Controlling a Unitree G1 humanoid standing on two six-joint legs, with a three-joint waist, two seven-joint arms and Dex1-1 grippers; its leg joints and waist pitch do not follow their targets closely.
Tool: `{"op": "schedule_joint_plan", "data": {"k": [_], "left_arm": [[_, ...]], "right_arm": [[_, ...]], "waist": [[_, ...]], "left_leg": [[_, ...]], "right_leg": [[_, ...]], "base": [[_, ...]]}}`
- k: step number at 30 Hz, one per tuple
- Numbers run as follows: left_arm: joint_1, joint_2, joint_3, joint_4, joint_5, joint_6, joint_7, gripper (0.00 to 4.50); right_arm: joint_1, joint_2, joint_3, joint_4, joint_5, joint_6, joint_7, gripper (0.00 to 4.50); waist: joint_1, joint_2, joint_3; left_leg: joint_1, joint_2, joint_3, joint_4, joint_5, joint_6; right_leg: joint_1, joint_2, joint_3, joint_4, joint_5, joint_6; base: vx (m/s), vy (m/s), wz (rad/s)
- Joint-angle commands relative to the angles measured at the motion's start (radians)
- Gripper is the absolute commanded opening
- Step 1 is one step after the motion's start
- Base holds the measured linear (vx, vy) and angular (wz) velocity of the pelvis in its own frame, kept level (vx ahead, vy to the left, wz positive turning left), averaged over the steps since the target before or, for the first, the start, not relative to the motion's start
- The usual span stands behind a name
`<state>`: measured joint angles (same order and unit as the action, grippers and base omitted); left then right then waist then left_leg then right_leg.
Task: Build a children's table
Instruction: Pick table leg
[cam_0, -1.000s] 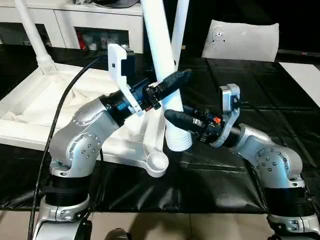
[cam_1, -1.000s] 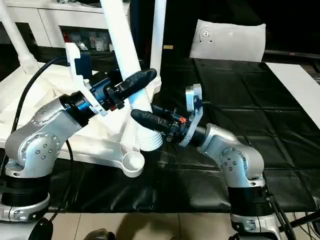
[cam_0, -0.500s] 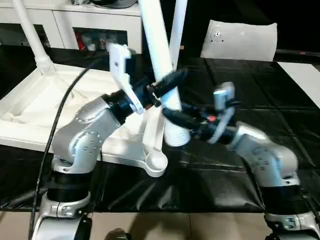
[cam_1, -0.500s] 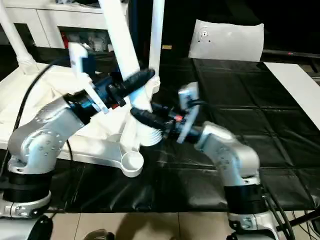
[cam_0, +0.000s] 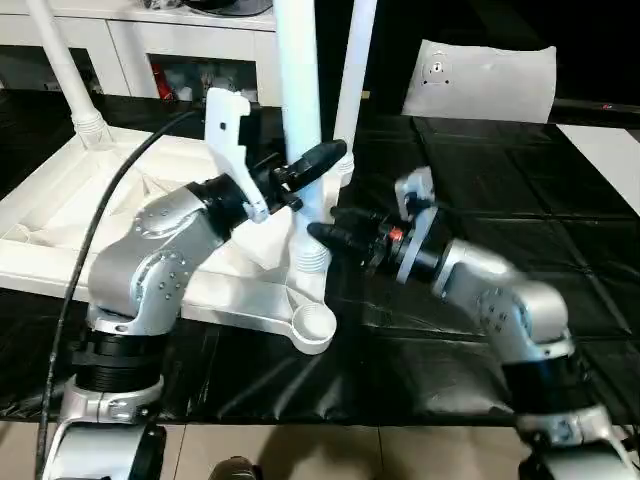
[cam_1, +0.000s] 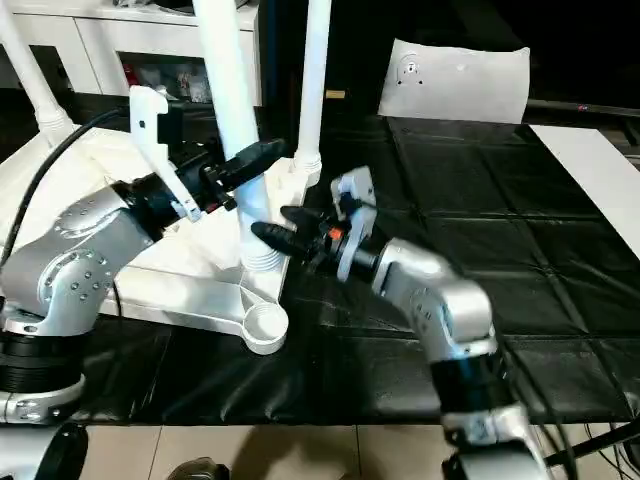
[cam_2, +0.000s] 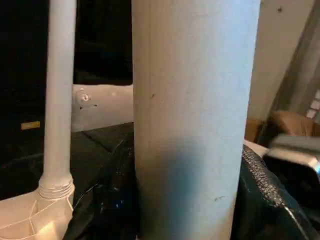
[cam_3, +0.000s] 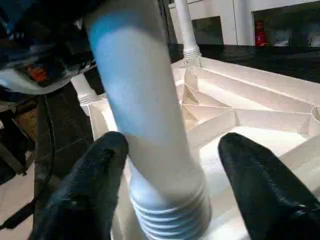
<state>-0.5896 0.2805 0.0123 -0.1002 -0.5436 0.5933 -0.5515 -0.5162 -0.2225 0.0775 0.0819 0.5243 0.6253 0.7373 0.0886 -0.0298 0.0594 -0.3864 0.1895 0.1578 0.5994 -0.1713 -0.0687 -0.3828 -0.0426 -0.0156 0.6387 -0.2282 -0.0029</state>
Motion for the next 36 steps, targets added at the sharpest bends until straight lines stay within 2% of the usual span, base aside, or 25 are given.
{"op": "schedule_joint_plan", "data": {"k": [1, 4, 9, 12, 14, 16, 17, 20, 22, 30, 32, 33, 36], "left_arm": [[-0.018, 0.012, -0.028, -0.010, -0.008, 0.020, -0.047, 1.86], [-0.028, 0.035, -0.055, -0.010, -0.013, 0.042, -0.092, 1.86], [-0.043, 0.060, -0.087, -0.020, -0.018, 0.067, -0.139, 1.86], [-0.051, 0.067, -0.098, -0.032, -0.025, 0.081, -0.160, 1.86], [-0.065, 0.068, -0.110, -0.042, -0.030, 0.099, -0.175, 1.86], [-0.071, 0.068, -0.116, -0.043, -0.028, 0.101, -0.182, 1.86], [-0.072, 0.065, -0.116, -0.045, -0.032, 0.104, -0.183, 1.86], [-0.077, 0.066, -0.119, -0.051, -0.040, 0.112, -0.195, 1.86], [-0.079, 0.069, -0.123, -0.054, -0.041, 0.114, -0.204, 1.86], [-0.085, 0.072, -0.136, -0.073, -0.046, 0.131, -0.229, 1.86], [-0.088, 0.067, -0.138, -0.073, -0.046, 0.133, -0.230, 1.86], [-0.090, 0.063, -0.139, -0.073, -0.046, 0.133, -0.229, 1.86], [-0.095, 0.052, -0.139, -0.075, -0.051, 0.139, -0.231, 1.85]], "right_arm": [[-0.021, -0.028, -0.020, 0.005, -0.010, 0.014, 0.009, 3.61], [-0.045, -0.071, 0.010, 0.013, -0.021, 0.026, 0.068, 3.91], [-0.070, -0.112, 0.058, 0.017, -0.034, 0.037, 0.134, 4.24], [-0.084, -0.119, 0.076, 0.025, -0.042, 0.040, 0.151, 4.24], [-0.096, -0.122, 0.103, 0.030, -0.048, 0.036, 0.190, 4.24], [-0.098, -0.120, 0.110, 0.030, -0.047, 0.037, 0.208, 4.24], [-0.098, -0.120, 0.113, 0.030, -0.047, 0.038, 0.214, 4.07], [-0.100, -0.122, 0.125, 0.035, -0.051, 0.038, 0.224, 3.87], [-0.102, -0.123, 0.131, 0.039, -0.052, 0.039, 0.231, 3.52], [-0.107, -0.116, 0.137, 0.062, -0.052, 0.047, 0.260, 2.96], [-0.109, -0.112, 0.136, 0.068, -0.051, 0.048, 0.263, 2.65], [-0.110, -0.110, 0.136, 0.072, -0.051, 0.047, 0.265, 2.65], [-0.113, -0.107, 0.144, 0.082, -0.058, 0.043, 0.277, 2.54]], "waist": [[-0.002, 0.010, -0.070], [-0.001, 0.011, -0.069], [-0.001, 0.006, -0.069], [-0.001, 0.007, -0.069], [-0.001, 0.003, -0.068], [0.000, 0.005, -0.068], [0.000, 0.001, -0.068], [0.000, 0.002, -0.068], [0.000, 0.002, -0.069], [0.001, 0.002, -0.069], [0.001, 0.001, -0.069], [0.000, -0.001, -0.069], [0.001, 0.001, -0.069]], "left_leg": [[0.024, 0.028, 0.000, -0.067, -0.114, -0.047], [0.024, 0.028, 0.001, -0.066, -0.115, -0.047], [0.022, 0.027, 0.002, -0.064, -0.113, -0.037], [0.023, 0.028, 0.002, -0.064, -0.116, -0.037], [0.024, 0.029, 0.002, -0.064, -0.123, -0.037], [0.023, 0.030, 0.002, -0.064, -0.122, -0.035], [0.023, 0.030, 0.002, -0.064, -0.115, -0.032], [0.022, 0.029, 0.003, -0.064, -0.110, -0.029], [0.023, 0.029, 0.003, -0.064, -0.114, -0.030], [0.022, 0.030, 0.003, -0.063, -0.112, -0.025], [0.022, 0.029, 0.003, -0.063, -0.114, -0.026], [0.022, 0.029, 0.004, -0.063, -0.113, -0.025], [0.022, 0.030, 0.004, -0.063, -0.114, -0.025]], "right_leg": [[0.043, -0.070, 0.032, -0.068, 0.009, -0.172], [0.043, -0.071, 0.032, -0.067, 0.011, -0.174], [0.046, -0.071, 0.033, -0.067, 0.005, -0.184], [0.044, -0.072, 0.033, -0.067, -0.004, -0.191], [0.043, -0.072, 0.033, -0.068, -0.021, -0.195], [0.043, -0.073, 0.033, -0.067, -0.024, -0.197], [0.044, -0.072, 0.033, -0.066, -0.013, -0.199], [0.045, -0.072, 0.033, -0.066, -0.006, -0.199], [0.044, -0.071, 0.032, -0.066, -0.013, -0.198], [0.044, -0.073, 0.033, -0.066, -0.013, -0.202], [0.044, -0.072, 0.032, -0.066, -0.017, -0.201], [0.044, -0.072, 0.032, -0.067, -0.019, -0.201], [0.044, -0.074, 0.033, -0.067, -0.024, -0.203]], "base": [[0.000, 0.000, 0.00], [0.000, 0.000, 0.00], [0.000, 0.000, 0.00], [0.000, 0.000, 0.00], [0.000, 0.000, 0.00], [0.000, 0.000, 0.00], [0.000, 0.000, 0.00], [0.000, 0.000, 0.00], [0.000, 0.000, 0.00], [0.000, 0.000, 0.00], [0.000, 0.000, 0.00], [0.000, 0.000, 0.00], [0.000, 0.000, 0.00]]}}
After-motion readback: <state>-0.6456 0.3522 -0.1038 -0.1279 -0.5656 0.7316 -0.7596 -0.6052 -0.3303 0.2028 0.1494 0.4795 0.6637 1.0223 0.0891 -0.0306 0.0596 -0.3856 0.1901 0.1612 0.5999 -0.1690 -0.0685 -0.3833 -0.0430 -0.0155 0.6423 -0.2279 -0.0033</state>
